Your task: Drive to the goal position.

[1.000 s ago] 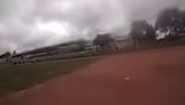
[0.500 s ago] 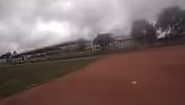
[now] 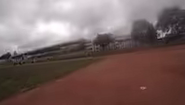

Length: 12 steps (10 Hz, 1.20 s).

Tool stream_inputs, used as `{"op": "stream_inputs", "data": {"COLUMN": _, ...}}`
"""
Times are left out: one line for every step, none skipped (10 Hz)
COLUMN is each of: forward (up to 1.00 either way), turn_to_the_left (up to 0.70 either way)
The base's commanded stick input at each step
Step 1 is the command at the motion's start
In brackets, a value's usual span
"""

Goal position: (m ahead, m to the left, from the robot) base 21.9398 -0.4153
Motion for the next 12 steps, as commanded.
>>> {"op": "stream_inputs", "data": {"forward": 0.70, "turn_to_the_left": -0.35}}
{"op": "stream_inputs", "data": {"forward": 0.70, "turn_to_the_left": -0.35}}
{"op": "stream_inputs", "data": {"forward": 0.70, "turn_to_the_left": -0.35}}
{"op": "stream_inputs", "data": {"forward": 0.70, "turn_to_the_left": -0.35}}
{"op": "stream_inputs", "data": {"forward": 0.70, "turn_to_the_left": -0.35}}
{"op": "stream_inputs", "data": {"forward": 0.70, "turn_to_the_left": -0.35}}
{"op": "stream_inputs", "data": {"forward": 0.70, "turn_to_the_left": -0.35}}
{"op": "stream_inputs", "data": {"forward": 0.70, "turn_to_the_left": -0.35}}
{"op": "stream_inputs", "data": {"forward": 0.70, "turn_to_the_left": -0.35}}
{"op": "stream_inputs", "data": {"forward": 0.70, "turn_to_the_left": -0.35}}
{"op": "stream_inputs", "data": {"forward": 0.70, "turn_to_the_left": -0.35}}
{"op": "stream_inputs", "data": {"forward": 0.70, "turn_to_the_left": 0.00}}
